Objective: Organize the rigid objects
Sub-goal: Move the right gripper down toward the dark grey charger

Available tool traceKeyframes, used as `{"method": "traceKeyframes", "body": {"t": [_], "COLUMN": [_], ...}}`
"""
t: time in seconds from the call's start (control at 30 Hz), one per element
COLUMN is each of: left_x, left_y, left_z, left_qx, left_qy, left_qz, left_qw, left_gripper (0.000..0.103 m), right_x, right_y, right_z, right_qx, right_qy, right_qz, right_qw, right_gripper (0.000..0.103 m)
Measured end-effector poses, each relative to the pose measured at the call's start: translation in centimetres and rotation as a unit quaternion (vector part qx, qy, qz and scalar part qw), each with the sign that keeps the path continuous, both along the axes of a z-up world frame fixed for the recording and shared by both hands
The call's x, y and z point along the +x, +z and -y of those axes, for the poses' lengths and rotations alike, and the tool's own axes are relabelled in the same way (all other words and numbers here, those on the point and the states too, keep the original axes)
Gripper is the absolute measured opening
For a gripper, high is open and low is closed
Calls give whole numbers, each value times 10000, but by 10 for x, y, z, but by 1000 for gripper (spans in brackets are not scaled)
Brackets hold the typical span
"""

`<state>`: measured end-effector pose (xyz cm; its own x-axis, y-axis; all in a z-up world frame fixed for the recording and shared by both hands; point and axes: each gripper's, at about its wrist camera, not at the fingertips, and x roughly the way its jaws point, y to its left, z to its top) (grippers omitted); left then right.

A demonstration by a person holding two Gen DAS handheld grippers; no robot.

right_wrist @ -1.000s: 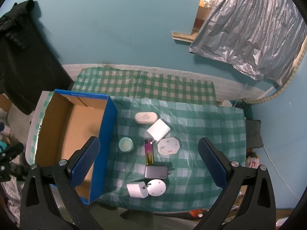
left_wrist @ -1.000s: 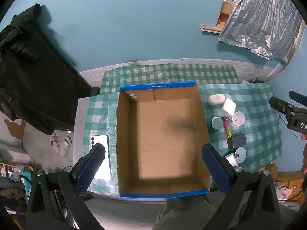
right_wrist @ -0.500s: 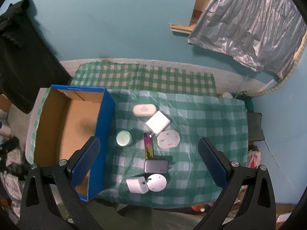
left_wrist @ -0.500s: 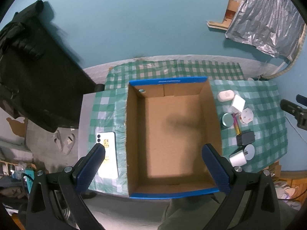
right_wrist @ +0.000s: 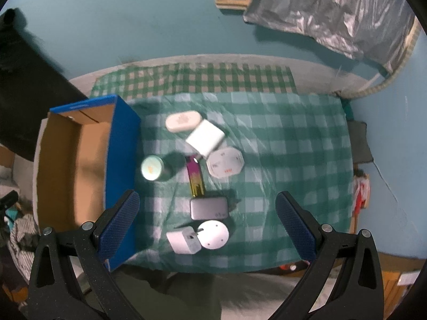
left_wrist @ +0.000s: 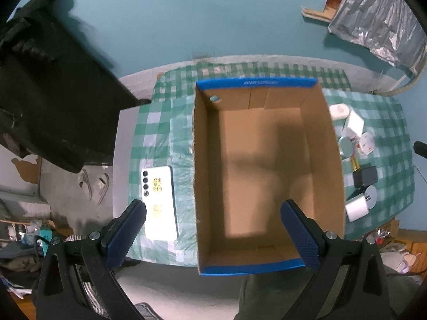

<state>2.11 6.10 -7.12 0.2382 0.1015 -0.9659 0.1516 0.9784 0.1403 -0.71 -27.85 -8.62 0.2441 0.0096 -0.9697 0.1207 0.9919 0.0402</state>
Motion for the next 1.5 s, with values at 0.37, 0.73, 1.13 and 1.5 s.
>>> {"method": "traceKeyframes", "body": {"t": [0.37, 0.73, 1.13, 1.5], "left_x": [1, -2, -5, -8], "left_y": [-42, -83, -103, -117], "left_z": [-27, -49, -53, -47], "left_qx": [135, 298, 124, 176], "left_qy": [104, 299, 475, 440], "left_qz": [-333, -649, -906, -1113], "left_qw": [9993, 9970, 9947, 9927], "left_gripper": [102, 101, 78, 61], "right_x": [7, 13, 18, 36], "right_y": [-50, -119, -153, -179], "right_z": [16, 12, -4, -22], "right_qx": [246, 14, -55, -41], "right_qy": [-42, 501, 821, 1061], "right_qz": [-365, -930, -1172, -1397], "right_qw": [9990, 9944, 9897, 9845], "right_gripper": [102, 100, 95, 81]}}
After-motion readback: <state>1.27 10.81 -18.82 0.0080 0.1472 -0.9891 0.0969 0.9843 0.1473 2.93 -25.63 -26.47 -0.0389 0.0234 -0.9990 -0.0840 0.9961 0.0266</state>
